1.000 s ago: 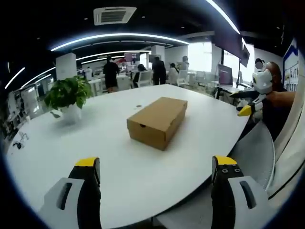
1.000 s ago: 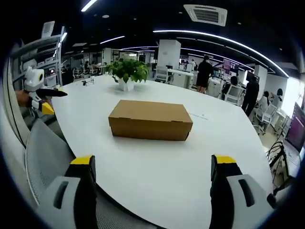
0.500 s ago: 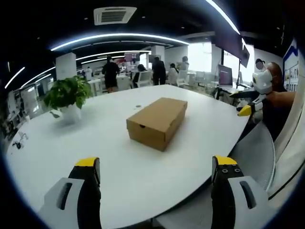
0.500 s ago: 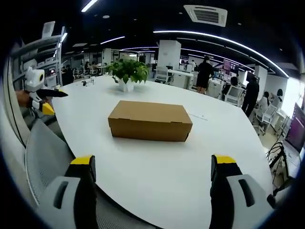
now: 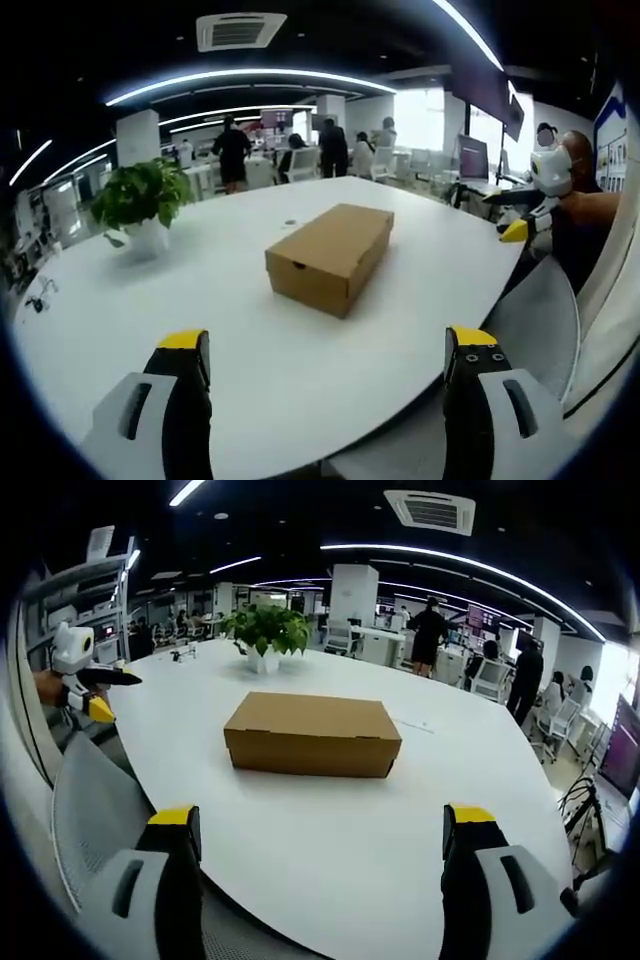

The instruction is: Operate the shoe box by opening the lid, removing the specified soft item, and placing it in the target area until the item is outside and the box remains undamaged.

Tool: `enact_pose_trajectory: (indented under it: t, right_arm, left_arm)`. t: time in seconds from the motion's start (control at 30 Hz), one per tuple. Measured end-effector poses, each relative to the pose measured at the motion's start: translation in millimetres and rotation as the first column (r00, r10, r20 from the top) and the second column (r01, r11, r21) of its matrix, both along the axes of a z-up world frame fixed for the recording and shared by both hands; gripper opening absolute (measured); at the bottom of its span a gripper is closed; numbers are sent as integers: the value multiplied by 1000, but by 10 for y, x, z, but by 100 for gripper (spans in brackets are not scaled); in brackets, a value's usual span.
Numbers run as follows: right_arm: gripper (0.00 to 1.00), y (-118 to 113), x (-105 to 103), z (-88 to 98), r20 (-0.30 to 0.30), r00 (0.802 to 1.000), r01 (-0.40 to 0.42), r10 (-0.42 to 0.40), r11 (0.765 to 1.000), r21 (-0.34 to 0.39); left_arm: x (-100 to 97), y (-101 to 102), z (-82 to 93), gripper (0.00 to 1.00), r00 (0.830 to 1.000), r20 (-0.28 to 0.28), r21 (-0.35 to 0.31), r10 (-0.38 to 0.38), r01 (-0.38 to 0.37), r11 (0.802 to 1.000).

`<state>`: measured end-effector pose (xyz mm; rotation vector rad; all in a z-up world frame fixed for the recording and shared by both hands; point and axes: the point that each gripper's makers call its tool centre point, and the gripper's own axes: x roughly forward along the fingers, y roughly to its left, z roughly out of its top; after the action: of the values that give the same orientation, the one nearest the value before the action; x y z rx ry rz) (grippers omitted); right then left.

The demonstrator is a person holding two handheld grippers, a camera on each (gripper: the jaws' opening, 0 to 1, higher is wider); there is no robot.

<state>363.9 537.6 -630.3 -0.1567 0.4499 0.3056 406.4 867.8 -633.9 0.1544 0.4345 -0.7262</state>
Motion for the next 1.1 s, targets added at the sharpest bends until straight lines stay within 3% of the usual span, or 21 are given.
enact_pose_trajectory:
  t: [1.1]
  right_arm:
    - [96,-114,183,-20,-10,1000,-11,11,1000,6]
  left_arm:
    - [253,-179,21,100,1000,-10,19,-19,19,1000]
